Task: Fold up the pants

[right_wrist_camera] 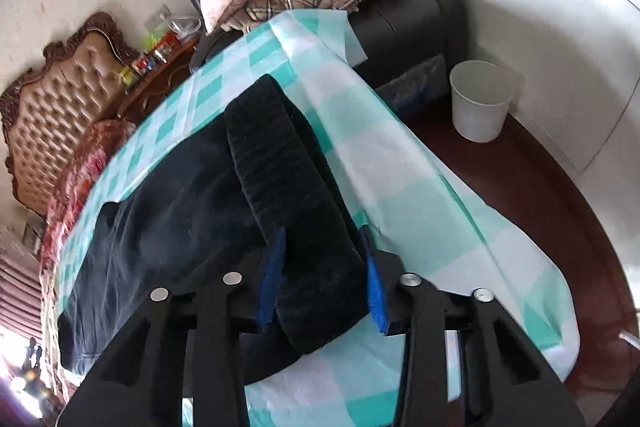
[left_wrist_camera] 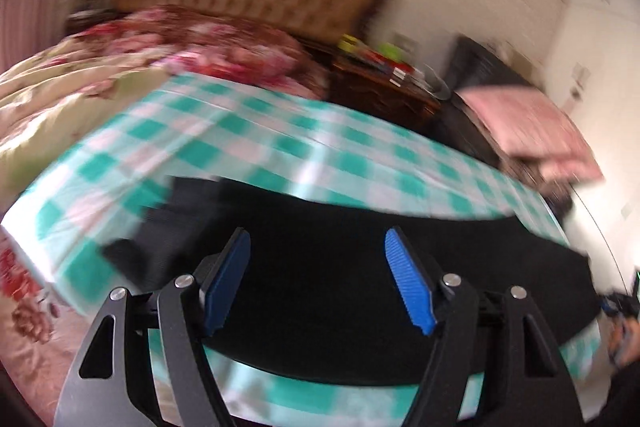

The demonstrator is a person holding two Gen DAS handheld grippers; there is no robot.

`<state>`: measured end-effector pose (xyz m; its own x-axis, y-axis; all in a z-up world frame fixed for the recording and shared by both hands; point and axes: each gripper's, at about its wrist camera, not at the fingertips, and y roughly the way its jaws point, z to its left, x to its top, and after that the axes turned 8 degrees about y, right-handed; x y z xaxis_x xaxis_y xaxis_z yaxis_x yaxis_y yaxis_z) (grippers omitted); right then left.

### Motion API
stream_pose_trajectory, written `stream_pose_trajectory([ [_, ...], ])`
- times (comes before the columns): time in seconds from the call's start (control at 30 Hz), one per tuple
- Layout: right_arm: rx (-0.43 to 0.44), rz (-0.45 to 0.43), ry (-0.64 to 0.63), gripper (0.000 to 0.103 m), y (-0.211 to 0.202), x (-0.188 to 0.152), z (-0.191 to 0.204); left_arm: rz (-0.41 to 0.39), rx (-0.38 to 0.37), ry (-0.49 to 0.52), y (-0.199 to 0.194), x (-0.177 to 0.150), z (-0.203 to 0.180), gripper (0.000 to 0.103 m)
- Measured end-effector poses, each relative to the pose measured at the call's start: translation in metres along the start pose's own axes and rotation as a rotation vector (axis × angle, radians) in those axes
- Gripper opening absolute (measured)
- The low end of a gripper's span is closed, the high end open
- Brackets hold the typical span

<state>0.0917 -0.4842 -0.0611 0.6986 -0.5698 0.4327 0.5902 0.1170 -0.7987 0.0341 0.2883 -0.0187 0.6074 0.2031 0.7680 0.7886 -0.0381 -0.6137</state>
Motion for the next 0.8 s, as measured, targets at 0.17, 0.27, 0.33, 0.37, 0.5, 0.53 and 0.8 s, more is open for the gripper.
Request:
stream_pose_trajectory([
  [0.17, -0.050, -0.032, -0.046, 0.035, -0.006, -0.003, 0.008, 0.057, -0.079, 0.066, 0.017, -0.013, -0.044, 0.058],
  [0.27, -0.156, -0.173, -0.127, 0.049, -0.035, -0.009, 0.030, 0.077, -0.091, 0.094, 0.028, -0.022, -0.068, 0.055],
  [0.33, -0.189, -0.261, -0.206, 0.065, -0.051, -0.016, 0.055, 0.084, -0.093, 0.129, 0.035, -0.026, -0.086, 0.055],
  [0.37, -0.188, -0.285, -0.235, 0.070, -0.056, -0.022, 0.068, 0.086, -0.092, 0.154, 0.040, -0.028, -0.097, 0.055],
  [0.5, -0.159, -0.306, -0.364, 0.082, -0.054, -0.056, 0.121, 0.097, -0.084, 0.226, 0.051, -0.042, -0.133, 0.065],
  [0.53, -0.154, -0.314, -0.382, 0.086, -0.051, -0.064, 0.129, 0.086, -0.081, 0.251, 0.054, -0.048, -0.147, 0.072],
  [0.8, -0.386, -0.170, -0.434, 0.086, 0.023, -0.083, 0.124, 0.041, -0.090, 0.554, 0.066, -0.085, -0.229, 0.084],
])
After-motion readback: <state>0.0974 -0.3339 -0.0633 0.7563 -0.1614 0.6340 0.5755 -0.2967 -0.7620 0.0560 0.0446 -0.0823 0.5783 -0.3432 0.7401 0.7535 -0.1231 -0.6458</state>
